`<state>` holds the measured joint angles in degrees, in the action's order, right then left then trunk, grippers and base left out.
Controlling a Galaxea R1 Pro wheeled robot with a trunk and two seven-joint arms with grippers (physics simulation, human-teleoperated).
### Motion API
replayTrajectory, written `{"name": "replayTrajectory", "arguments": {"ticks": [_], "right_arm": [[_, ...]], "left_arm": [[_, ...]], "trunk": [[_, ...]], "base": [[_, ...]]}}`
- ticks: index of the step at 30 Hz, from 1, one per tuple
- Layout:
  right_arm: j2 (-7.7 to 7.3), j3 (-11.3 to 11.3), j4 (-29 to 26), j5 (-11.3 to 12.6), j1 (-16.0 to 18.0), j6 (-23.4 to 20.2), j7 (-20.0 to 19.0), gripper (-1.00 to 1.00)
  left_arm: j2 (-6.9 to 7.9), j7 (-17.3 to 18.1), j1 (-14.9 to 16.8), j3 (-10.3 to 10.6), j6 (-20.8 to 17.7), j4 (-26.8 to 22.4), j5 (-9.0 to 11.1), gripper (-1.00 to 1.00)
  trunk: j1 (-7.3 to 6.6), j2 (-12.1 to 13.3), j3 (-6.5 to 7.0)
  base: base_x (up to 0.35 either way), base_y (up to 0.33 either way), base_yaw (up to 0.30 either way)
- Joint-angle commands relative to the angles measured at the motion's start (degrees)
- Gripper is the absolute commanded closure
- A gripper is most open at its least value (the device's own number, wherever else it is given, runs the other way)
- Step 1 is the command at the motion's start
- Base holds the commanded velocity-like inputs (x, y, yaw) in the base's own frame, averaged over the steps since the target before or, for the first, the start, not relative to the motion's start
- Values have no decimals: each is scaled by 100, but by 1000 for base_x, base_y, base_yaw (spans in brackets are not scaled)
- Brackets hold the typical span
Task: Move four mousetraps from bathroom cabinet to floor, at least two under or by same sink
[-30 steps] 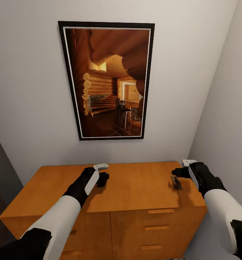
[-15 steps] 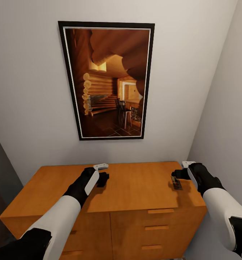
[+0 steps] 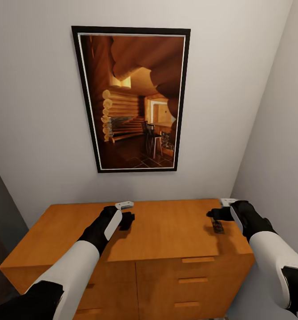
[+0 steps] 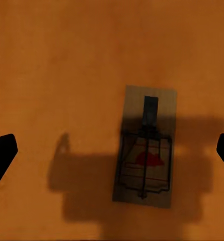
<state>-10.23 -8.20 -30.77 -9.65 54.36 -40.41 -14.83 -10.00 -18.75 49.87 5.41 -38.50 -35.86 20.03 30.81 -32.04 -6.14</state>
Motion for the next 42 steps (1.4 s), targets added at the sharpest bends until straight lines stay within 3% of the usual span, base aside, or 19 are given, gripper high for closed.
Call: {"name": "replayTrajectory", "arguments": {"ticks": [1, 19, 35, 42], "right_arm": [[3, -30, -8, -61, 4, -24, -89, -100], [-5, -34, -8, -93, 4, -22, -177, -100], [-12, -33, -15, -98, 4, 14, 173, -100], [-14, -33, -14, -98, 4, 15, 190, -100]], "left_arm": [[0, -40, 5, 13, -19, -7, 44, 100], [0, -39, 5, 13, -41, -9, 49, 100], [0, -32, 5, 13, -44, -9, 53, 100], [0, -56, 5, 13, -31, -8, 50, 100]], "trunk": [[3, -10, -11], [3, -10, -11], [3, -10, -11], [156, -291, -137]], "base": [[0, 0, 0], [0, 0, 0], [0, 0, 0], [0, 0, 0]]}}
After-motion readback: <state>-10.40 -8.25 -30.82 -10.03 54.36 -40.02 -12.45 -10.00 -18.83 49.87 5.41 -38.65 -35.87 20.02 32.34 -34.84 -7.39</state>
